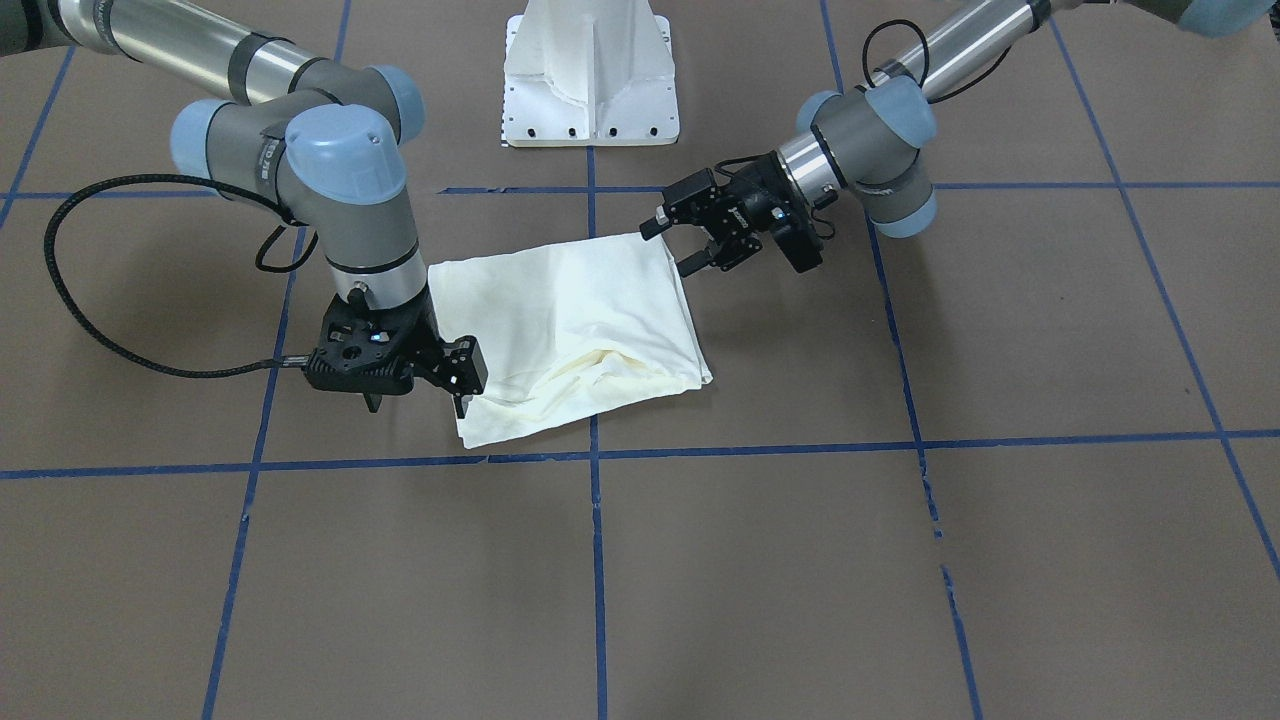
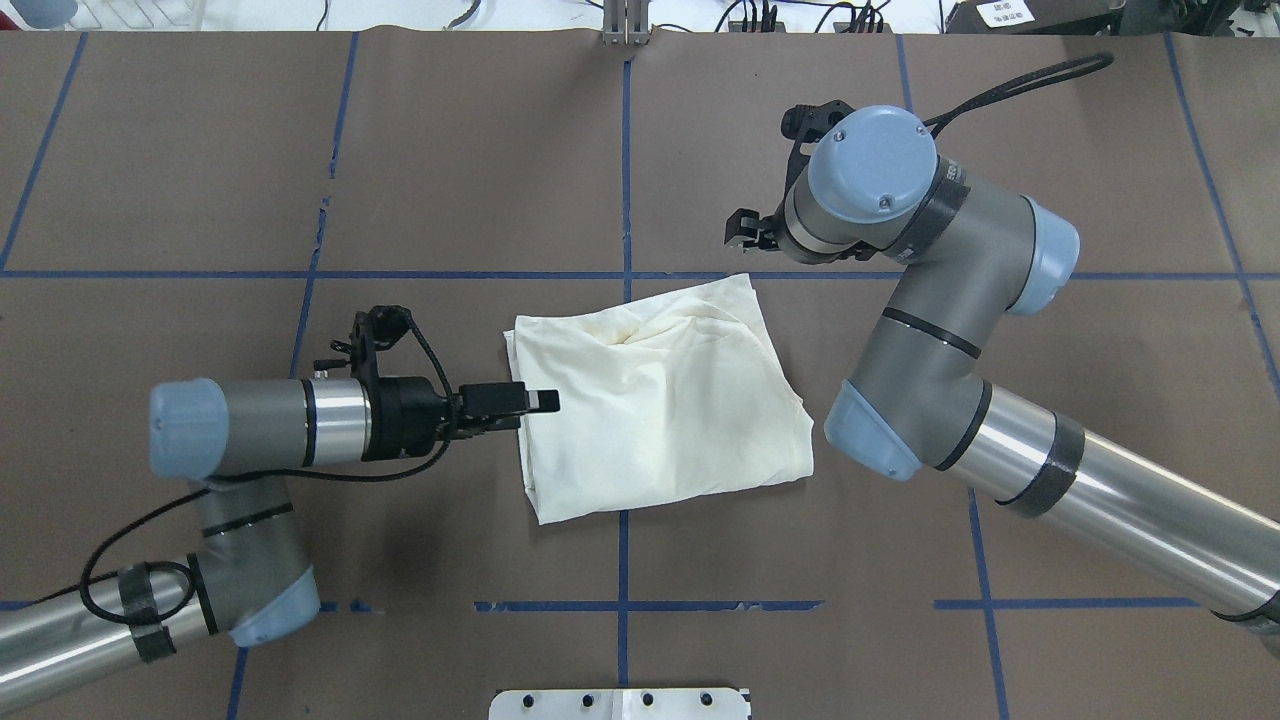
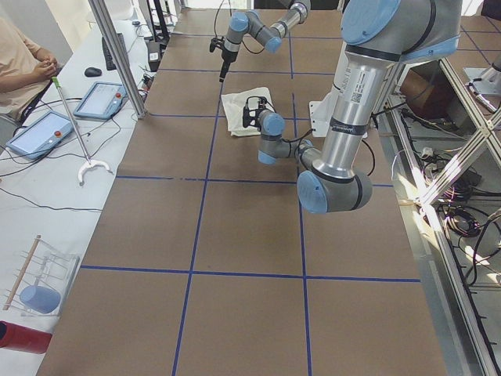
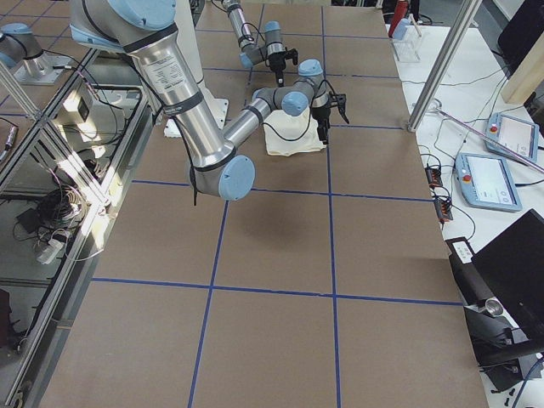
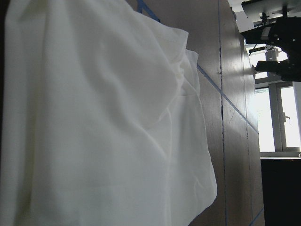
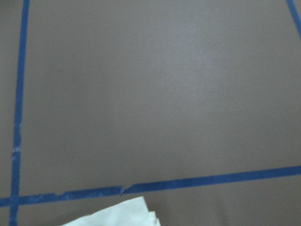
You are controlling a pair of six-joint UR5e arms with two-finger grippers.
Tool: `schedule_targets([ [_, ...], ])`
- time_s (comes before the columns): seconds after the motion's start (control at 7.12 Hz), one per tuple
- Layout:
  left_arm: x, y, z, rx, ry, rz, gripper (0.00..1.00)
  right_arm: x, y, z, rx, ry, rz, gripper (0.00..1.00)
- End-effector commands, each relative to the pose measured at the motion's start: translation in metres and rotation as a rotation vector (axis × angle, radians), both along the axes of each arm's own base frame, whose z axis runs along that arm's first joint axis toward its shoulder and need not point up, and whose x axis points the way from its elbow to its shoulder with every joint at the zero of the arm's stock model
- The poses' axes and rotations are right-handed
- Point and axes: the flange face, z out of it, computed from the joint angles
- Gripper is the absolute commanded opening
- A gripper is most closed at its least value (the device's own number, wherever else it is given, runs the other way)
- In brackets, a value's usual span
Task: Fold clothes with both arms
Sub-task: 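Withdraw the left gripper while the right gripper lowers onto the shirt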
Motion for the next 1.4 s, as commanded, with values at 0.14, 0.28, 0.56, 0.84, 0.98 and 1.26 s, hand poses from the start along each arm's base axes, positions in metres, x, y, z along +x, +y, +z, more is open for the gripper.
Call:
schedule_targets([
  [0.14,-0.102,-0.059,0.051,0.166,-0.129,0.021,1.00,-0.072,0.108,-0.041,0.159,-0.009,-0.060,1.00],
  [0.28,-0.103,-0.059,0.053,0.170,-0.134,0.018,1.00,-0.091,0.131,-0.048,0.210,0.005,-0.056,1.00],
  [0.56,-0.103,-0.059,0.053,0.169,-0.134,0.016,1.00,-0.117,0.138,-0.045,0.235,0.047,-0.049,1.00],
  [0.84,-0.104,-0.058,0.057,0.164,-0.140,0.015,1.00,-0.150,0.128,-0.048,0.244,0.068,-0.036,1.00],
  [0.98,-0.104,-0.058,0.057,0.164,-0.140,0.014,1.00,-0.167,0.128,-0.042,0.269,0.094,-0.015,1.00],
  [1.26,-0.104,-0.058,0.058,0.163,-0.141,0.012,1.00,-0.195,0.115,-0.036,0.293,0.155,0.026,1.00],
])
